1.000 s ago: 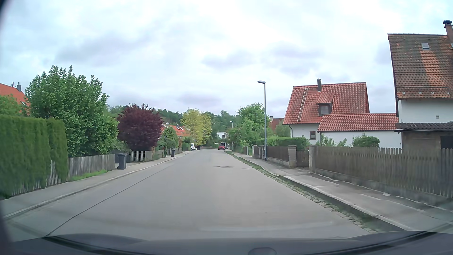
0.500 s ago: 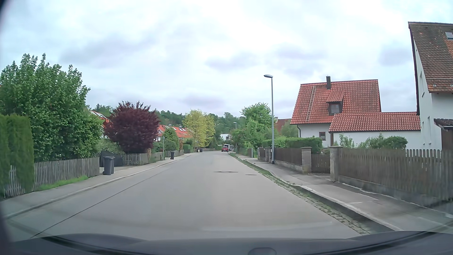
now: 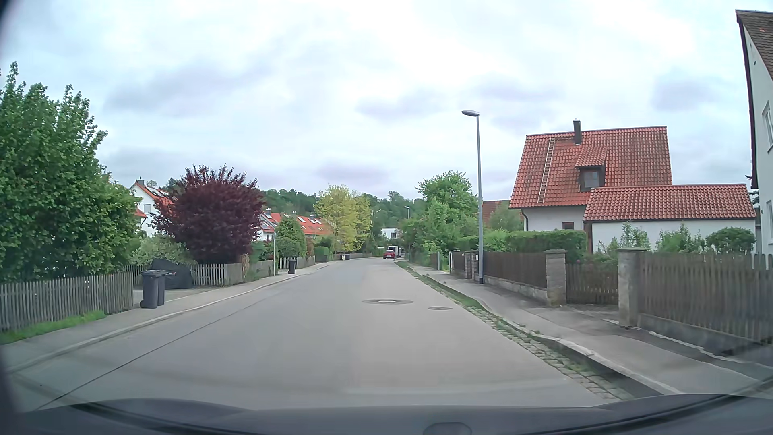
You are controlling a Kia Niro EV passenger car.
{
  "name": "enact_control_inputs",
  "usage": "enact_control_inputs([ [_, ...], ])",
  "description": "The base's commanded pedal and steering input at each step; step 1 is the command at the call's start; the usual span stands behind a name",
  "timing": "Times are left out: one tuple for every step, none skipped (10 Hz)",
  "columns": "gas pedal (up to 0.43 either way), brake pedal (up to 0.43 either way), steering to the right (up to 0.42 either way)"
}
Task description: Follow the waypoints while adhering to traffic rules and regulations
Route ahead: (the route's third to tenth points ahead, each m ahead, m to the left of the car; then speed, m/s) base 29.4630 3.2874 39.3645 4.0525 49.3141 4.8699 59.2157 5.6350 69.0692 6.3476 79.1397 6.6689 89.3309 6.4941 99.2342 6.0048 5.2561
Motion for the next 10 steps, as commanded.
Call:
enact_control_inputs([
  [0.13,0.0,-0.032],
  [0.13,0.0,-0.034],
  [0.13,0.0,-0.036],
  [0.13,0.0,-0.039],
  [0.13,0.0,-0.041],
  [0.13,0.0,-0.041],
  [0.13,0.0,-0.041],
  [0.13,0.0,-0.04],
  [0.13,0.0,-0.04],
  [0.13,0.0,-0.038],
])
